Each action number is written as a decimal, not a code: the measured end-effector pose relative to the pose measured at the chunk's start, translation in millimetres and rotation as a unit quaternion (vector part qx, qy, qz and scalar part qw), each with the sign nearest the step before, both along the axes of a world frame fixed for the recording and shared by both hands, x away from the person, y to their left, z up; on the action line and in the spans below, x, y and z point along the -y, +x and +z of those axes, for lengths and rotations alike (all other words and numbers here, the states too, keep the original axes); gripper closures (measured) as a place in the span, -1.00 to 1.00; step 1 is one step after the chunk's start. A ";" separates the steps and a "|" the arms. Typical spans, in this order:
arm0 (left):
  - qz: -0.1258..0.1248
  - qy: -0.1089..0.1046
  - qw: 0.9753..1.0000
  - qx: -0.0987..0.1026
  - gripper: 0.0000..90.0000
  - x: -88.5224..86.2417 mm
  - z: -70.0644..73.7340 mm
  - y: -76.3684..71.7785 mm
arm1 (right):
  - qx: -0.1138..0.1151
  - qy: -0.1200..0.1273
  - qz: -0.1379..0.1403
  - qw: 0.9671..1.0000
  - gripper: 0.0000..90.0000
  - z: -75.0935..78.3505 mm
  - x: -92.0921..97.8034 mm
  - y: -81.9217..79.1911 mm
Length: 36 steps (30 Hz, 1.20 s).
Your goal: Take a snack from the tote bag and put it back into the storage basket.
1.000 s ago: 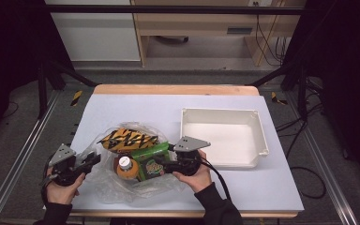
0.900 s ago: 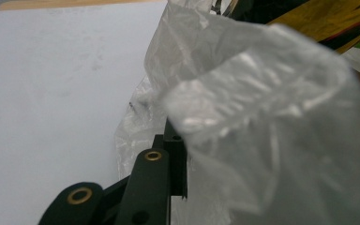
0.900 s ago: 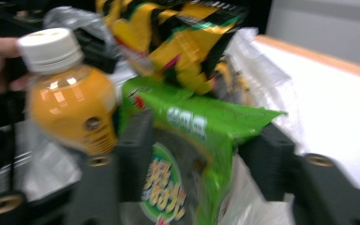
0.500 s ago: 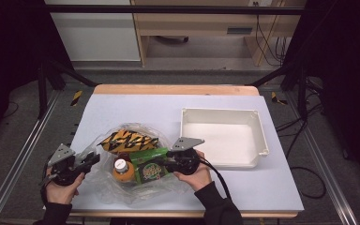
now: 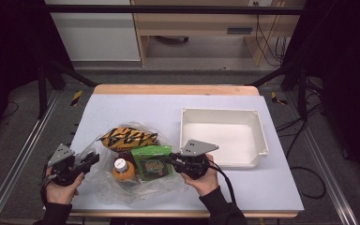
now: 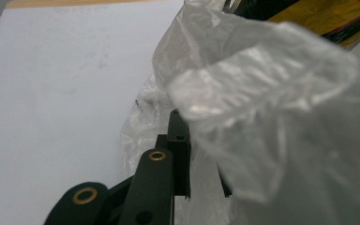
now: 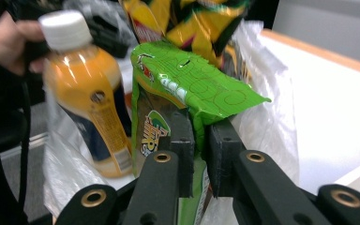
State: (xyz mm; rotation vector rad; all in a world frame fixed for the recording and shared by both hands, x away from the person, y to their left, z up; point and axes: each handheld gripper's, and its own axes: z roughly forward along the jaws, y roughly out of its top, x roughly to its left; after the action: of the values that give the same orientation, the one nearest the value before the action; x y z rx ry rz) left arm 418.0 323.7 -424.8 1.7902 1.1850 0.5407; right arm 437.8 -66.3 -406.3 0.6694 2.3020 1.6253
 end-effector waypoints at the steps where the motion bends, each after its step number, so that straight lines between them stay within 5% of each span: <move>1: 0.000 0.000 1.000 0.000 0.70 0.0 0.0 0.0 | 0.006 0.005 0.000 1.000 0.85 2.2 1.3 -1.4; 15: 0.003 0.004 1.000 0.002 0.67 0.9 -1.1 0.1 | 0.053 0.069 0.001 0.996 0.84 35.6 11.9 -11.2; 26: 0.002 0.008 1.000 0.001 0.66 1.7 -2.5 0.7 | 0.090 0.116 -0.024 0.989 0.83 63.1 21.8 -14.0; 30: 0.005 0.002 1.000 0.005 0.53 0.0 -1.7 0.3 | 0.099 0.118 -0.030 0.988 0.83 76.4 28.7 -14.0; 36: 0.004 0.007 1.000 0.029 0.05 -0.6 5.2 -3.0 | 0.108 0.136 -0.037 0.984 0.83 95.9 41.3 -16.2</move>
State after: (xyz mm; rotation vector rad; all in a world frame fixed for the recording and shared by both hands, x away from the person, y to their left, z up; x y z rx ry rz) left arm 415.0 324.4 -419.6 1.7708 1.1520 0.6042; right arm 421.6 -107.6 -310.4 0.5909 1.9029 1.8936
